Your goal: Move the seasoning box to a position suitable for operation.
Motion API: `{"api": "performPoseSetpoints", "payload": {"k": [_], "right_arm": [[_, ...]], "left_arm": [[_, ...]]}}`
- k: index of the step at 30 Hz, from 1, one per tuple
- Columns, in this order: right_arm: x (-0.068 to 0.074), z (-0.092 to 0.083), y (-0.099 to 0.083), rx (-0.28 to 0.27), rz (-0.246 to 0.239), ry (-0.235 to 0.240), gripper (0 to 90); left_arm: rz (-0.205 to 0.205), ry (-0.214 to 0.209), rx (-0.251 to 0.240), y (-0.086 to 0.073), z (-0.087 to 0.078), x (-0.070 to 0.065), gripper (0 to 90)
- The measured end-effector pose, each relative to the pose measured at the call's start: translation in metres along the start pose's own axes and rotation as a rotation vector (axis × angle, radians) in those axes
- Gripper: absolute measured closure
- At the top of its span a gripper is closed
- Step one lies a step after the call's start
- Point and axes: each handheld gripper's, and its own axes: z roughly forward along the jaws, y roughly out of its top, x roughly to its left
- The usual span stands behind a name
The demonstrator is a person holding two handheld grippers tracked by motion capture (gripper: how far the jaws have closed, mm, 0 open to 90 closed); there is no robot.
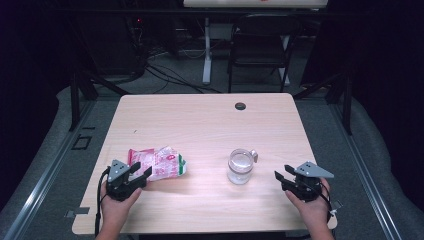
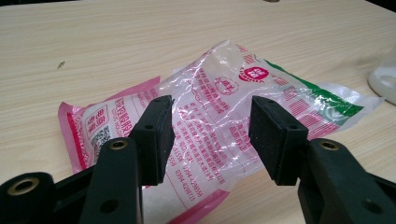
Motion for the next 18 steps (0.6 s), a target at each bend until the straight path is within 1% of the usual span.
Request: {"api": "performPoseSetpoints", "payload": {"k": [3,6,7,8,10,13,17,18], "right_arm": [[0.004,0.001,0.001,-0.004,-0.017,0.025,53.6],[0.007,0.003,0.002,0.011,-0.036,0.033,53.6],[0.008,0.005,0.003,0.014,-0.041,0.039,53.4],[0.010,0.007,0.004,0.017,-0.045,0.045,52.9],[0.010,0.009,0.004,0.017,-0.048,0.048,52.6],[0.010,0.014,0.007,0.010,-0.042,0.049,51.9],[0.011,0.019,0.009,0.007,-0.045,0.062,53.9],[0.011,0.023,0.010,0.014,-0.051,0.069,54.7]], "left_arm": [[-0.004,0.001,-0.007,0.000,-0.001,0.000,50.0],[-0.025,-0.012,-0.022,0.000,-0.003,0.000,50.0],[-0.028,-0.015,-0.023,0.000,-0.003,0.000,50.0],[-0.021,-0.017,-0.011,-0.001,-0.004,0.000,50.2],[-0.019,-0.017,-0.005,-0.002,-0.005,0.000,50.3],[-0.018,-0.014,-0.014,-0.004,-0.009,-0.001,50.5],[-0.019,-0.005,-0.007,-0.006,-0.012,-0.001,50.5],[-0.025,-0.002,-0.009,-0.007,-0.014,-0.001,50.5]]}}
